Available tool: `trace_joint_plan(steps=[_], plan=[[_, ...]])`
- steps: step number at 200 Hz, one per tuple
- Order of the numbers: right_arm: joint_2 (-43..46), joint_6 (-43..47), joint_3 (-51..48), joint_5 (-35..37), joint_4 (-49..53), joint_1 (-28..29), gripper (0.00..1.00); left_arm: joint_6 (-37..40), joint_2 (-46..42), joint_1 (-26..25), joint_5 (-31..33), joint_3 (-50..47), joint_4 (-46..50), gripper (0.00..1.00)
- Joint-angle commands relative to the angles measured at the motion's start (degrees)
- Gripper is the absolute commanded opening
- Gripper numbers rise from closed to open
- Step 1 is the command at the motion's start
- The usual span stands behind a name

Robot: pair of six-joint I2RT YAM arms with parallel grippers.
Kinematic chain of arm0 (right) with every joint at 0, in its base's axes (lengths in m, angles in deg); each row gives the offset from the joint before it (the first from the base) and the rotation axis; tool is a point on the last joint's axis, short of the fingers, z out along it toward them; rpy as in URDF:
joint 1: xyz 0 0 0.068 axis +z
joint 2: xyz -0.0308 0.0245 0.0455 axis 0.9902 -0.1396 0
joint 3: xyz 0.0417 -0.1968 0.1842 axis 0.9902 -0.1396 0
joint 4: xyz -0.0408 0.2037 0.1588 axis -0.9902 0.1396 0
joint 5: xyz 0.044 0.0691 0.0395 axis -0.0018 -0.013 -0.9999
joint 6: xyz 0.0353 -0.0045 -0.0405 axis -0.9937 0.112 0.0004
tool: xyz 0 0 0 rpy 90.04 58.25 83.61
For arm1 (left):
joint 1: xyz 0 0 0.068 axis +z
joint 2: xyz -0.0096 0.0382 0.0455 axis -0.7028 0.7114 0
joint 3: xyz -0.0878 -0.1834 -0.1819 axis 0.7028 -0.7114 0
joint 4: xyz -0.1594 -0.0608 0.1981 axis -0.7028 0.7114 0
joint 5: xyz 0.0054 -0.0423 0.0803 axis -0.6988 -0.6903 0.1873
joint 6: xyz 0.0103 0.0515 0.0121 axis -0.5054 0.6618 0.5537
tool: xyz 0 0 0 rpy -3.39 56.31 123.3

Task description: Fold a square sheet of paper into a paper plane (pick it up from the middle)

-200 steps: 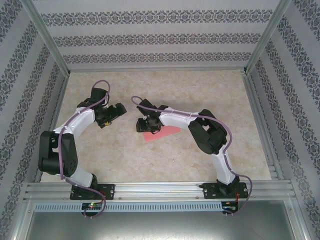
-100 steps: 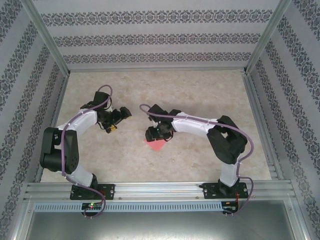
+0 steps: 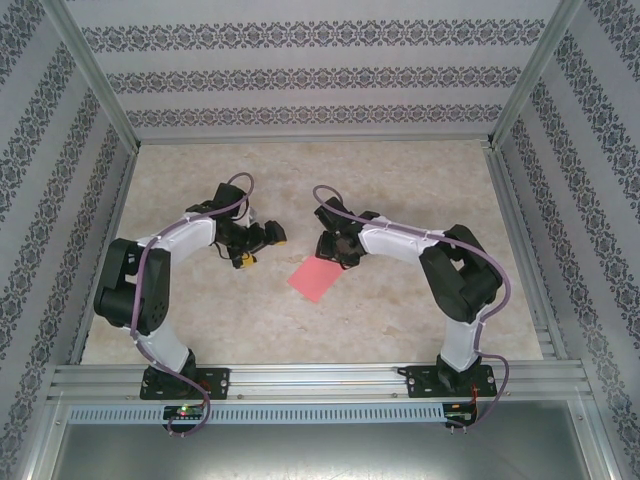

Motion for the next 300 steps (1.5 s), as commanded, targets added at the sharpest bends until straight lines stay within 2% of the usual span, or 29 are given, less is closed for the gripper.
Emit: trace_joint_plan(steps=[1, 36, 79, 114, 135, 155, 300], plan=[[-2.90, -1.40, 0.66, 1.85, -0.70, -1.39, 0.51, 2.86, 0.46, -0.57, -2.53, 1.44, 2.41, 1.00], [-7.28, 1.77, 4.06, -0.20, -2.21, -2.64, 0.51, 3.73, 0.61, -1.56, -3.20, 0.87, 2.73, 1.00], [-11.37, 4.81, 6.93, -4.57, -6.07, -4.44, 0.48, 1.51, 0.59, -5.69, -4.05, -0.97, 2.42, 0.97], [-11.32, 4.54, 4.97, -6.01, -8.38, -5.39, 0.48, -3.04, -0.18, -8.38, -6.42, -4.08, 0.05, 0.87], [-11.37, 4.79, 4.27, -7.07, -9.23, -5.68, 0.48, -6.33, 0.34, -9.73, -7.01, -5.18, -2.19, 0.73], [-11.63, 4.72, 3.46, -7.81, -10.30, -5.76, 0.48, -8.06, 0.95, -10.21, -5.71, -5.14, -3.03, 0.64], [-11.68, 4.53, 0.64, -11.17, -12.66, -6.14, 0.46, -8.76, 7.44, -11.46, -1.61, 0.66, -1.76, 0.48]])
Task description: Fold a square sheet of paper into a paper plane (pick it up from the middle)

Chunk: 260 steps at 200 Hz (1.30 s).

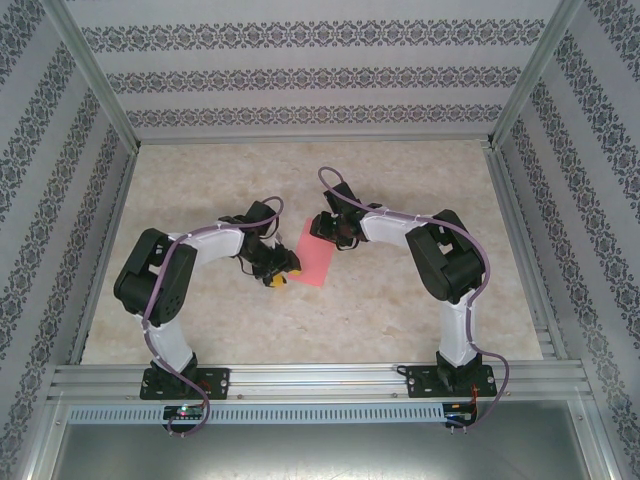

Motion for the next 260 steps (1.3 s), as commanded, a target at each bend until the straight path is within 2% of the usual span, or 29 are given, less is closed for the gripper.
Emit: trace_joint_plan(steps=[1, 101, 148, 260], plan=[[-3.09, 0.22, -2.96, -1.31, 4.70, -0.03, 0.46, -0.15, 1.38, -0.67, 1.94, 2.26, -0.51, 0.48], [-2.08, 0.32, -4.28, -1.05, 4.91, 0.14, 0.46, 1.61, 1.89, -0.69, 3.04, 6.08, 1.62, 0.49], [-1.85, 0.49, -4.38, -0.83, 5.23, 0.16, 0.46, 0.67, -0.13, -0.68, -1.19, 3.10, -0.28, 0.49], [-2.30, 0.16, -4.42, -1.10, 5.39, 0.40, 0.46, 2.72, -2.05, -0.73, 1.20, 3.14, 2.77, 0.46]])
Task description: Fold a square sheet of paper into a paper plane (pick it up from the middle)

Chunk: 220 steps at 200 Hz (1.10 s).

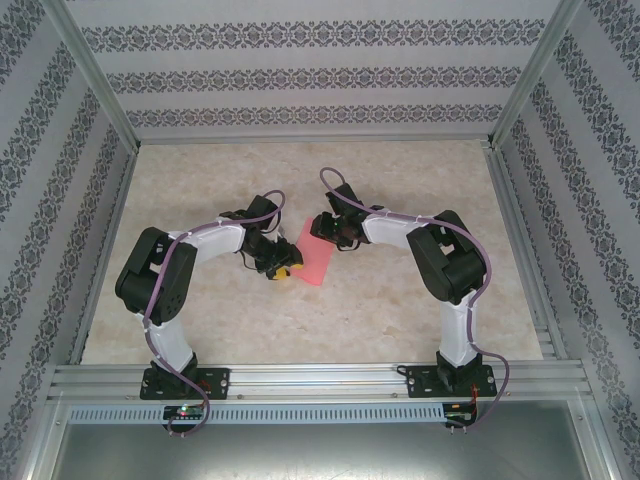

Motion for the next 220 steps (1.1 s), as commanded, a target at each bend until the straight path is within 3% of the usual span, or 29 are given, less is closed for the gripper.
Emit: trace_joint_plan(steps=[1, 121, 220], plan=[[-2.97, 0.15, -2.69, -0.45, 7.81, 0.52, 0.46, 2.27, -2.22, -0.65, 0.99, 0.77, 2.83, 0.46], [-3.19, 0.13, -2.58, -0.35, 8.04, 0.66, 0.46, 4.34, -1.80, -0.46, 2.58, 2.39, 4.76, 0.60], [-3.42, 0.13, -2.84, -0.22, 8.33, 0.62, 0.46, 4.23, -0.67, -0.48, 0.80, 2.69, 2.48, 0.61]])
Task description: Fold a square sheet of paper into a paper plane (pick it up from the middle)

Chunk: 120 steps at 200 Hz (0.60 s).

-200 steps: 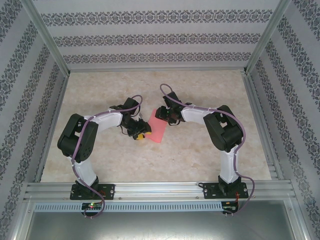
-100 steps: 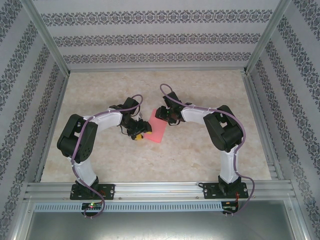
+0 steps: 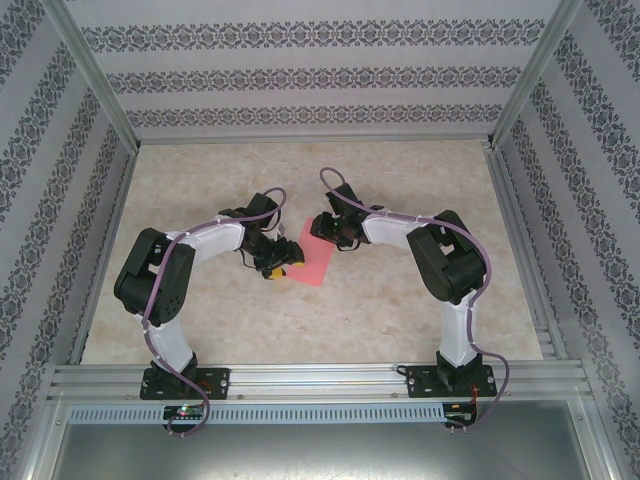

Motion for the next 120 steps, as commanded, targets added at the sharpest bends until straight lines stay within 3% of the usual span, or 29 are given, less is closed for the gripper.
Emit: trace_joint_plan(steps=[1, 27, 92, 120], plan=[[-3.40, 0.13, -2.84, -0.25, 8.33, 0.60, 0.46, 1.28, -0.13, -0.50, -0.46, 1.41, 0.08, 0.61], [-3.54, 0.14, -2.91, -0.28, 8.30, 0.60, 0.45, 2.57, 1.03, -0.39, 4.17, 2.37, 4.01, 0.66], [-3.52, 0.22, -3.26, 0.00, 8.44, 0.60, 0.46, 1.11, 3.40, -0.37, 1.25, 1.56, 1.21, 0.69], [-3.53, 0.24, -3.37, 0.02, 8.51, 0.55, 0.46, 0.54, 3.85, -0.46, -0.91, 1.18, -0.69, 0.63]])
